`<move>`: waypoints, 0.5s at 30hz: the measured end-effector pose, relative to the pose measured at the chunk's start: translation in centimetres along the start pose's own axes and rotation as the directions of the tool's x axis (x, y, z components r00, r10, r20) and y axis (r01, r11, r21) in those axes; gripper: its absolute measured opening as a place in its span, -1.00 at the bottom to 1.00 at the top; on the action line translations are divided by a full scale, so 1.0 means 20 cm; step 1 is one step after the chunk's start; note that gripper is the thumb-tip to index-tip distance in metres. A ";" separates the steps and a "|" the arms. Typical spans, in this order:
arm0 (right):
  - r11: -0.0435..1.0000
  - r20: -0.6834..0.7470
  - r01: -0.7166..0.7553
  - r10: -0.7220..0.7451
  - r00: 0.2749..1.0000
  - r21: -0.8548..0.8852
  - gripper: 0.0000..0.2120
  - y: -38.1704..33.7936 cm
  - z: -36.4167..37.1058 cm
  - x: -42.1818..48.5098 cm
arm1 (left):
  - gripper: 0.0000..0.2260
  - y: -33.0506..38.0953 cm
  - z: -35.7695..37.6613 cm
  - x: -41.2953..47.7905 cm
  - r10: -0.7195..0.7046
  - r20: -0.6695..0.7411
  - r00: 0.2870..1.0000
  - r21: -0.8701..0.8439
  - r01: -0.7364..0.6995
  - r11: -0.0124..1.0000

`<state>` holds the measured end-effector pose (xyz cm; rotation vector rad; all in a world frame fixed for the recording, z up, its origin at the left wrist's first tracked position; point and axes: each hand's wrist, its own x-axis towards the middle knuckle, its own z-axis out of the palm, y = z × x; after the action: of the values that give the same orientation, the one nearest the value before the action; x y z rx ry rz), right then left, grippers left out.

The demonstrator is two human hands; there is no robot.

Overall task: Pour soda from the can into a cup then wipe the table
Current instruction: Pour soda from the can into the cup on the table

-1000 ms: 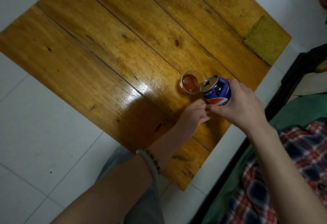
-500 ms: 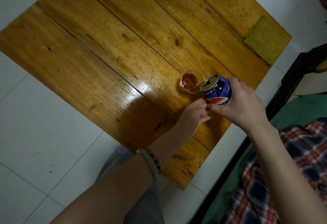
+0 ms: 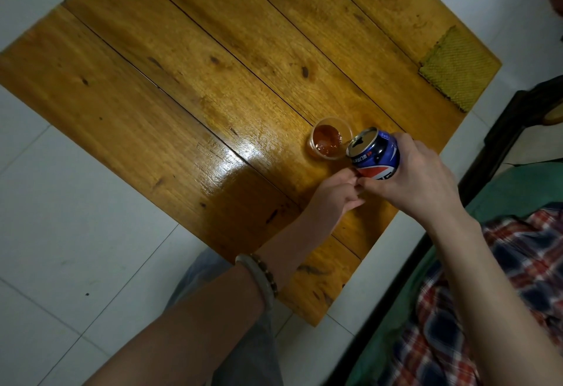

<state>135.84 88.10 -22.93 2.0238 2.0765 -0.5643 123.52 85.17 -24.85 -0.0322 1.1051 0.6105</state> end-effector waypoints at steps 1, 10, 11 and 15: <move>1.000 0.000 0.000 0.000 1.000 -0.001 -0.30 0.00 0.00 0.00 | -0.48 -0.01 0.00 0.00 0.003 -0.002 1.000 -0.013 -0.003 1.000; 1.000 0.006 -0.005 0.005 1.000 -0.013 -0.30 0.00 0.00 -0.01 | -0.50 -0.02 0.00 0.02 0.010 -0.005 1.000 0.011 -0.010 1.000; 1.000 0.007 -0.004 0.005 1.000 -0.014 -0.30 -0.01 0.00 -0.01 | -0.50 -0.03 0.00 0.02 0.010 -0.007 1.000 0.017 -0.010 1.000; 1.000 0.013 -0.002 0.002 1.000 -0.013 -0.29 -0.01 -0.01 -0.01 | -0.49 -0.04 -0.01 0.02 0.031 0.009 0.999 0.012 -0.031 0.999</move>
<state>135.67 88.03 -22.66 2.0097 2.0656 -0.5610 123.78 84.69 -25.56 -0.0022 1.1024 0.6308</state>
